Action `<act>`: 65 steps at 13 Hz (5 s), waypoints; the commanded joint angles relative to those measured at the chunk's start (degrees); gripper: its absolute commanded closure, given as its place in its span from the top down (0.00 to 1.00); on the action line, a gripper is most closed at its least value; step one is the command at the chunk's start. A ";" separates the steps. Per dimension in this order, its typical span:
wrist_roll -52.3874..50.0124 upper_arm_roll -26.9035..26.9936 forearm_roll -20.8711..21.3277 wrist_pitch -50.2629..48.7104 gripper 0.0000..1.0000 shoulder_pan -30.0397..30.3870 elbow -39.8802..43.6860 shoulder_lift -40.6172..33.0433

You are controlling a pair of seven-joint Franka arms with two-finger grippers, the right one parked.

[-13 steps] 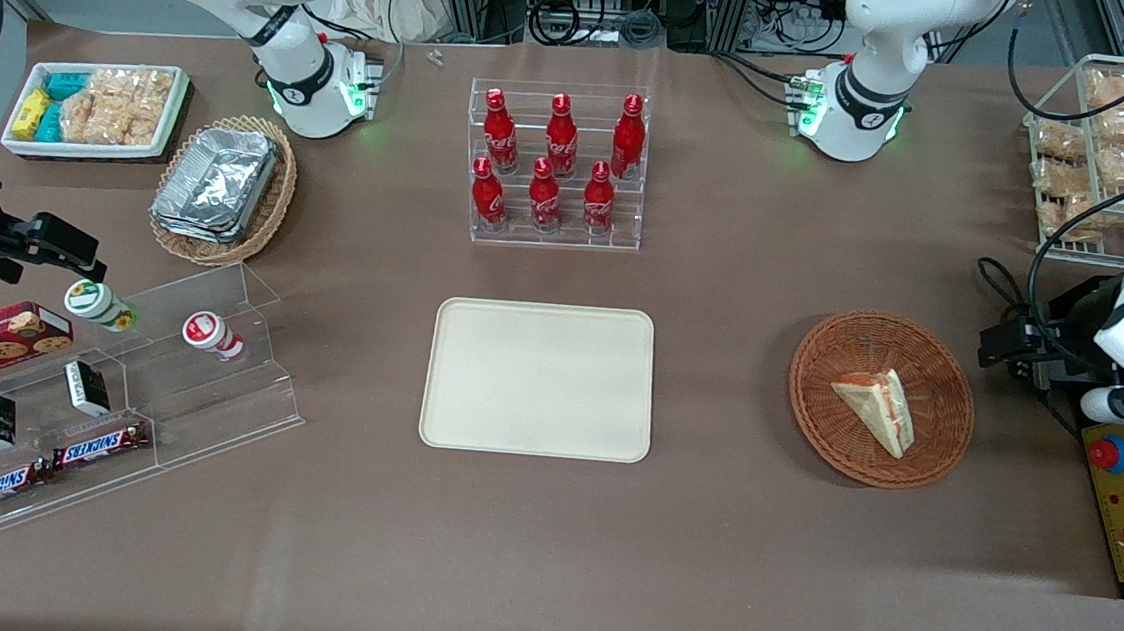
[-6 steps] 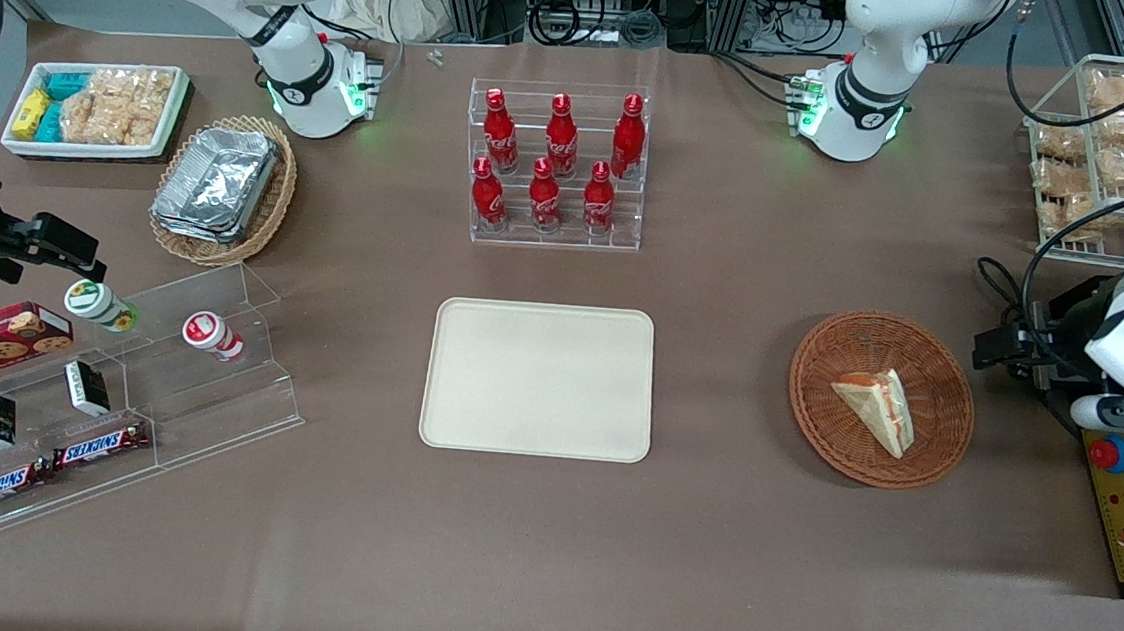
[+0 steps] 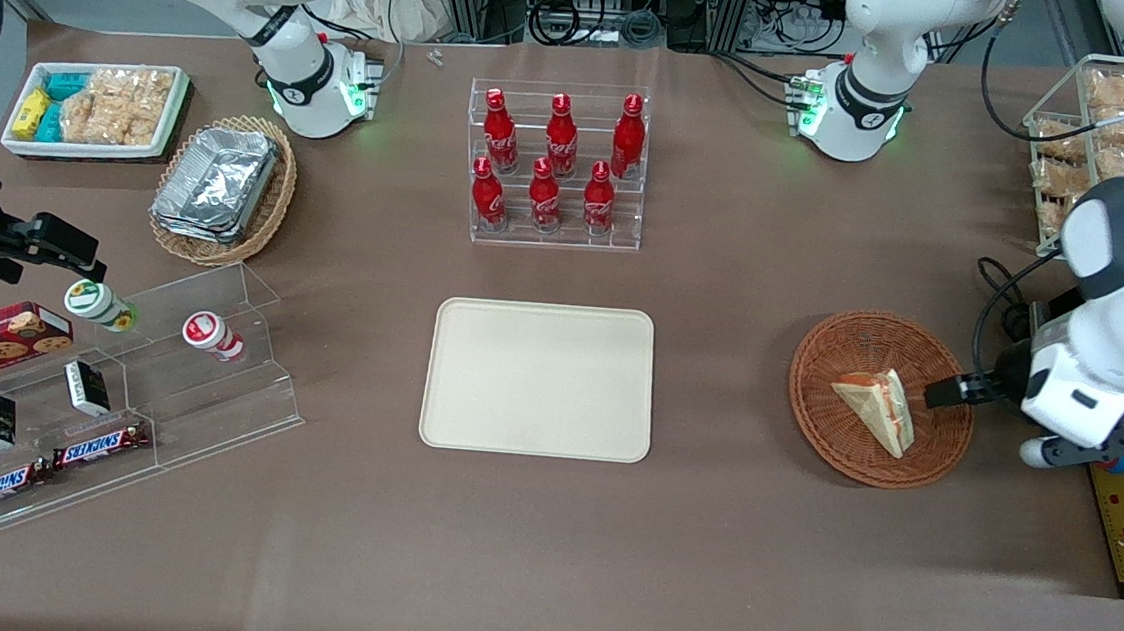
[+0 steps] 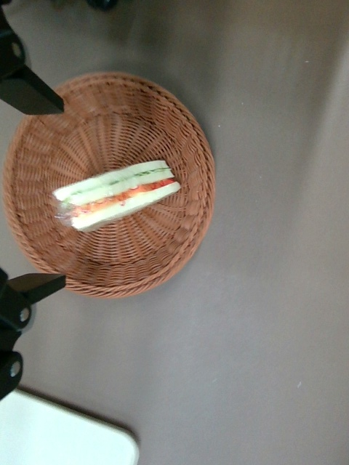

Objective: Place sandwich from basket to tray
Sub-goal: 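Lower the open left gripper over the sandwich in the wicker basket, then close the left gripper on the wrapped sandwich and lift it, then carry the held sandwich with the left gripper over to the cream tray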

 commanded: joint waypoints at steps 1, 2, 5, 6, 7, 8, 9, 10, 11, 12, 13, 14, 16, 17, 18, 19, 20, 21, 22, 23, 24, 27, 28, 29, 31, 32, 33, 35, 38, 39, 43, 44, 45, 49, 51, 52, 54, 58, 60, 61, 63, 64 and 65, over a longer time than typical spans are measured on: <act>-8.43 -0.32 -0.11 5.79 0.98 0.80 -5.49 -0.81; -11.16 -0.32 -0.02 7.20 0.98 0.71 -6.37 0.06; -14.86 -0.32 -0.02 12.99 0.98 0.71 -10.84 1.04; -15.84 -0.32 -0.02 16.50 0.98 0.71 -13.56 0.69; -16.89 -0.32 -0.02 19.84 0.98 0.71 -15.76 0.60; -17.95 -0.32 -0.02 22.05 0.98 0.71 -17.18 0.86; -18.31 -0.32 -0.02 23.90 0.98 0.71 -18.58 0.95; -18.83 -0.32 -0.02 25.40 0.98 0.71 -19.73 0.95; -19.01 -0.41 -0.02 26.11 0.98 0.71 -20.35 1.12; -19.10 -0.32 -0.10 26.37 0.98 0.71 -20.53 1.56; -19.45 -0.32 -0.10 26.46 0.98 0.71 -20.53 1.91; -19.71 -0.32 -0.10 26.55 0.98 0.71 -20.62 2.00; -19.80 -0.32 -0.10 26.64 0.98 0.71 -20.71 2.97; -19.89 -0.32 -0.10 27.25 0.98 0.71 -20.71 3.58; -20.15 -0.32 -0.10 27.78 0.98 0.71 -20.88 3.76; -20.59 -0.32 -0.10 28.13 0.98 0.71 -21.14 3.85; -20.59 -0.41 -0.02 28.40 0.97 0.71 -21.15 4.28; -20.51 -0.32 -0.02 28.40 0.91 0.71 -21.23 4.38; -20.59 -0.32 -0.02 28.49 0.86 0.71 -21.23 4.46; -20.59 -0.32 -0.10 28.75 0.83 0.71 -21.23 4.81; -20.59 -0.32 -0.02 29.19 0.80 0.71 -21.41 5.08; -20.59 -0.32 -0.02 29.37 0.46 0.45 -21.50 5.08; -20.51 -0.32 -0.02 29.37 0.34 0.45 -21.41 5.34; -20.33 -0.32 -0.02 29.37 0.24 0.45 -21.41 5.34; -19.89 -0.32 -0.02 29.19 0.16 0.45 -21.06 5.17; -19.72 -0.41 0.16 28.75 0.15 0.45 -20.80 4.91; -19.72 -0.41 1.38 28.05 0.16 0.45 -20.71 4.64; -19.54 -0.58 1.83 22.29 0.16 0.45 -18.26 2.54; -17.52 -1.90 1.83 0.00 0.17 -1.22 -3.98 1.39; -17.43 -2.34 1.92 -6.95 0.18 -2.27 1.91 2.17; -17.61 -2.34 5.51 -20.36 0.19 -11.48 14.69 2.80; -17.95 -2.34 5.87 -22.38 0.19 -14.73 17.32 2.88; -17.78 -2.34 5.61 -24.58 0.19 -17.19 19.26 3.23; -17.52 -2.69 4.82 -24.69 0.19 -24.67 23.75 9.62; -18.22 -2.61 4.90 -22.94 0.19 -29.15 29.28 17.26; -18.22 -2.69 4.82 -20.84 0.19 -30.13 30.96 20.34; -18.39 -2.69 4.82 -16.45 0.19 -32.41 30.97 23.09; -17.96 -2.61 5.43 -9.25 0.19 -36.28 30.54 28.00; -17.96 -2.34 6.05 -6.41 0.21 -38.22 29.75 29.51; -17.61 -2.26 6.22 -5.88 0.21 -38.14 29.66 30.21; -17.52 -2.25 9.45 -4.39 0.21 -38.14 29.57 31.09; -17.52 -2.25 11.04 -3.34 0.21 -38.14 29.39 31.88; -17.52 -2.25 11.93 -1.68 0.21 -38.22 28.70 32.58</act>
